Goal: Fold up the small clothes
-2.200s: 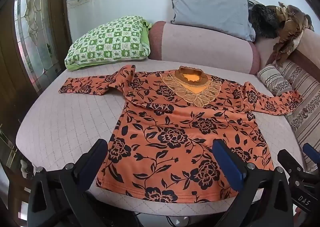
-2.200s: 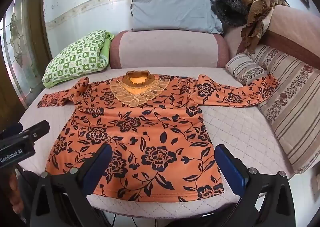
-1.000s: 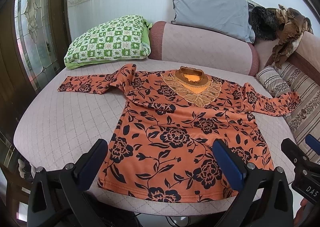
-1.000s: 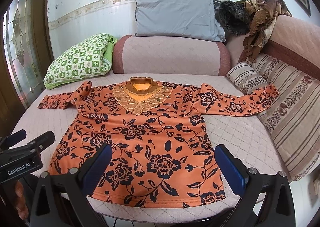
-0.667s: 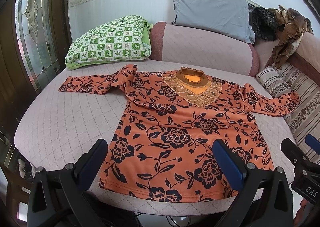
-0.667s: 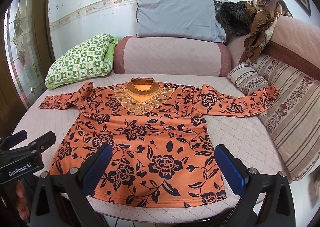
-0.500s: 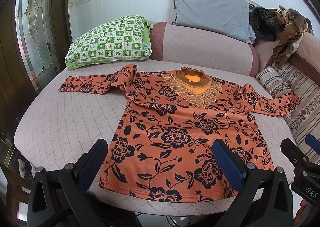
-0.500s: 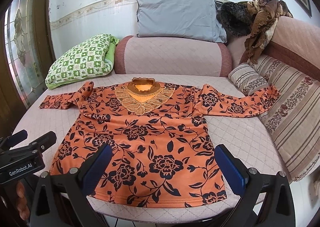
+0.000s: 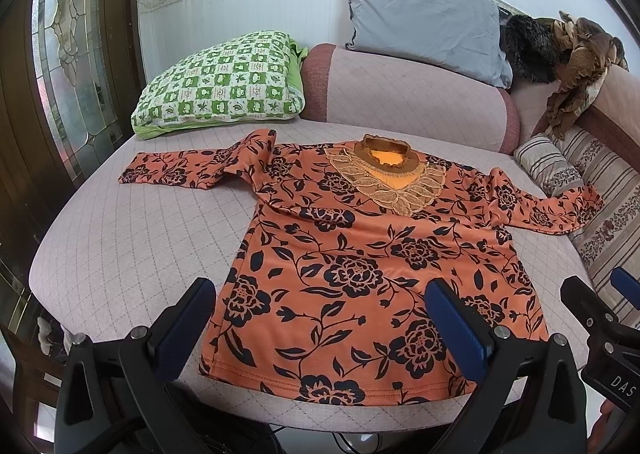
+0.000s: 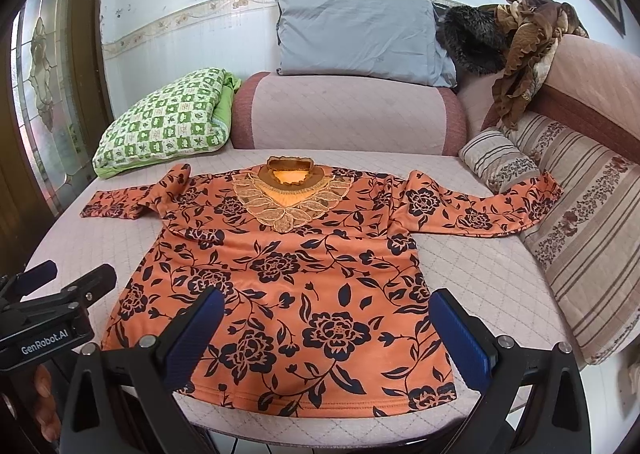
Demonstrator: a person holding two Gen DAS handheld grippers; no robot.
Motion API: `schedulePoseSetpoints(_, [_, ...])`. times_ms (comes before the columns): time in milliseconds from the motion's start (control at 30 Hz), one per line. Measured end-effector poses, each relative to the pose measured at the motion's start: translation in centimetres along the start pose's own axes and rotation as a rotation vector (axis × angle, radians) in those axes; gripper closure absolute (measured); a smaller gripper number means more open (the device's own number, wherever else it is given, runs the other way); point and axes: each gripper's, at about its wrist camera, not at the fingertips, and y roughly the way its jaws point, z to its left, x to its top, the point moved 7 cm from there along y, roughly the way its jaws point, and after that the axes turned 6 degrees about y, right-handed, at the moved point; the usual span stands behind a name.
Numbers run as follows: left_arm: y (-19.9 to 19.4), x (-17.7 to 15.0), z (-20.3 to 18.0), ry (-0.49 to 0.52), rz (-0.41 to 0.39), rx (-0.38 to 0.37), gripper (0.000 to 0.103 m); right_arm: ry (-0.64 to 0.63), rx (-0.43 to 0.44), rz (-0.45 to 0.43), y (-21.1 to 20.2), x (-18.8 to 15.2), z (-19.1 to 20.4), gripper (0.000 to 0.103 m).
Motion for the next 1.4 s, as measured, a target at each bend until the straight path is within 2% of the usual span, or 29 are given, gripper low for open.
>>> schedulePoseSetpoints(1400, [0.38, -0.1, 0.04, 0.0, 0.005, 0.003, 0.0, 0.002, 0.0, 0.002, 0.77, -0.23, 0.15, 0.0])
